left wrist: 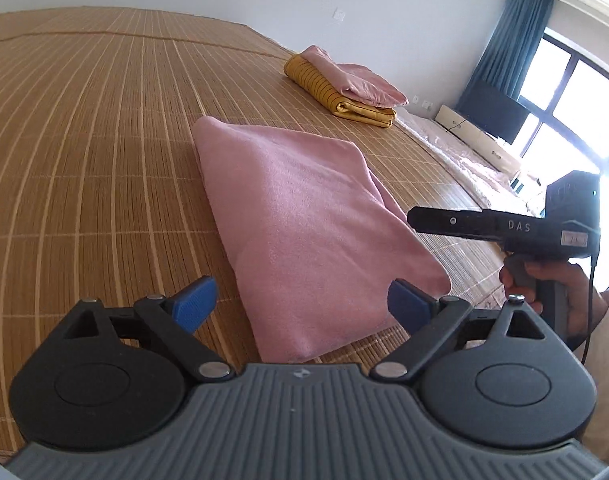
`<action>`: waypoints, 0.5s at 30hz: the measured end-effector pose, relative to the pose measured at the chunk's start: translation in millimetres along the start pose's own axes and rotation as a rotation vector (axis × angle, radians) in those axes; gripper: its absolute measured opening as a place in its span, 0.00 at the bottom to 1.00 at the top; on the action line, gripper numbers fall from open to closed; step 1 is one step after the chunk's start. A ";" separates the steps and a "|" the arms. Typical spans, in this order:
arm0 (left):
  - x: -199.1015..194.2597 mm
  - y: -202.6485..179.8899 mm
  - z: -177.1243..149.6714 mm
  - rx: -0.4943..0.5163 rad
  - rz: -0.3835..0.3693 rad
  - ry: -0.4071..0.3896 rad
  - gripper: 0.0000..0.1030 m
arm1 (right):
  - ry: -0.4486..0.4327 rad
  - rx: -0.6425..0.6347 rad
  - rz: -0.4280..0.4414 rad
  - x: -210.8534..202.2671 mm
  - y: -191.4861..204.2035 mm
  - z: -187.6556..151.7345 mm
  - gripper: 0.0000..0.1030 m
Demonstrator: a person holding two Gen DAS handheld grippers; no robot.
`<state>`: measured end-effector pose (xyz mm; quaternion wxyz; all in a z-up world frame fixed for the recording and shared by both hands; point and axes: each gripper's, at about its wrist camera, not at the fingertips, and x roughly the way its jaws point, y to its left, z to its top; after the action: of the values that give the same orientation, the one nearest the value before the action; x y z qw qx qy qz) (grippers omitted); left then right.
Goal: Fold clothes
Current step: 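Grasp the folded pink bundle with both grippers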
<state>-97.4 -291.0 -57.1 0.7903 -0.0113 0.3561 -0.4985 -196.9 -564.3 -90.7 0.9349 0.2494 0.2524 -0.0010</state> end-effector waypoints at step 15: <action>54.7 42.4 27.4 -0.116 0.013 -0.112 0.86 | 0.065 -0.065 -0.101 42.0 29.0 6.7 0.60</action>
<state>-35.0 -322.5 -82.6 0.8102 -0.0829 0.3396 -0.4705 -153.4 -536.8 -92.0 0.9326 0.2056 0.2948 -0.0319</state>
